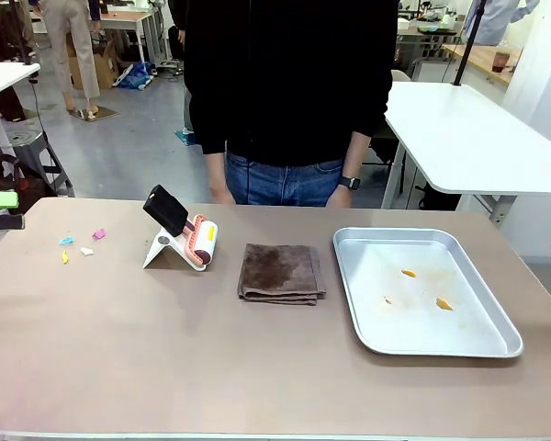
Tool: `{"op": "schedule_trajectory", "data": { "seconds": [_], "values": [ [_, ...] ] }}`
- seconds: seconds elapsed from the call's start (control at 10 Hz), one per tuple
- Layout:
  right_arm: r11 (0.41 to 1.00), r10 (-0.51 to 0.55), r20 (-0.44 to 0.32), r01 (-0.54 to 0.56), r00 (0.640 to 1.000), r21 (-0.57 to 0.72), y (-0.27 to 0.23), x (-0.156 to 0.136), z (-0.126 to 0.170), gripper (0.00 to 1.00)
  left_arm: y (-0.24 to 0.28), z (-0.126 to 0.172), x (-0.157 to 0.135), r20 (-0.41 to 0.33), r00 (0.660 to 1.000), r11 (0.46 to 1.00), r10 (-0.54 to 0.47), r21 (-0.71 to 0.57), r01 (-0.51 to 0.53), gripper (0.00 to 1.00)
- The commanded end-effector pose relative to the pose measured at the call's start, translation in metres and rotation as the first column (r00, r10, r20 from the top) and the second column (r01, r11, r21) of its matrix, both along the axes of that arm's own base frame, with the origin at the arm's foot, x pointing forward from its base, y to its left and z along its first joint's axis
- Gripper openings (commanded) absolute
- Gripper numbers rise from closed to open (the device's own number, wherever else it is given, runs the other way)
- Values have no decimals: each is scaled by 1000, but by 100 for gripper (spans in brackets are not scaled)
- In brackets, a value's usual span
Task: Clean the surface of the table.
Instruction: Hold the Lint Roller with your left hand and the towel with your right hand.
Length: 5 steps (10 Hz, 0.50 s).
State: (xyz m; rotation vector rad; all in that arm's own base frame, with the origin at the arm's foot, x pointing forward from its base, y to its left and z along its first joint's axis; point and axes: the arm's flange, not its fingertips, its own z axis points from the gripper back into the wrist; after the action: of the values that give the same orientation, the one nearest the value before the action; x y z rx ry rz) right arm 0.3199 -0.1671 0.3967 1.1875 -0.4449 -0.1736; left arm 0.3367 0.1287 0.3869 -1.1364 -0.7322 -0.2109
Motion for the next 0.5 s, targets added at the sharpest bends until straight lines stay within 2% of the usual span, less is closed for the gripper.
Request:
{"op": "schedule_trajectory", "data": {
  "seconds": [0.0, 0.1, 0.2, 0.4],
  "values": [
    [997, -26, 5, 27, 1000, -75, 11, 3, 4, 100, 0, 0, 0, 1, 1000, 1000, 1, 0, -1, 100],
    [987, -28, 8, 29, 1000, -155, 28, 7, 14, 100, 2, 10, 5, 5, 999, 998, -40, 42, 40, 100],
    [964, -40, 6, 40, 999, -264, 54, 8, 28, 100, 1, 24, 10, -24, 999, 993, -41, 112, 44, 100],
    [922, 49, 77, -15, 996, -388, 118, 17, 62, 100, -21, 61, 31, -36, 986, 963, -164, 213, 168, 100]
  ]
}}
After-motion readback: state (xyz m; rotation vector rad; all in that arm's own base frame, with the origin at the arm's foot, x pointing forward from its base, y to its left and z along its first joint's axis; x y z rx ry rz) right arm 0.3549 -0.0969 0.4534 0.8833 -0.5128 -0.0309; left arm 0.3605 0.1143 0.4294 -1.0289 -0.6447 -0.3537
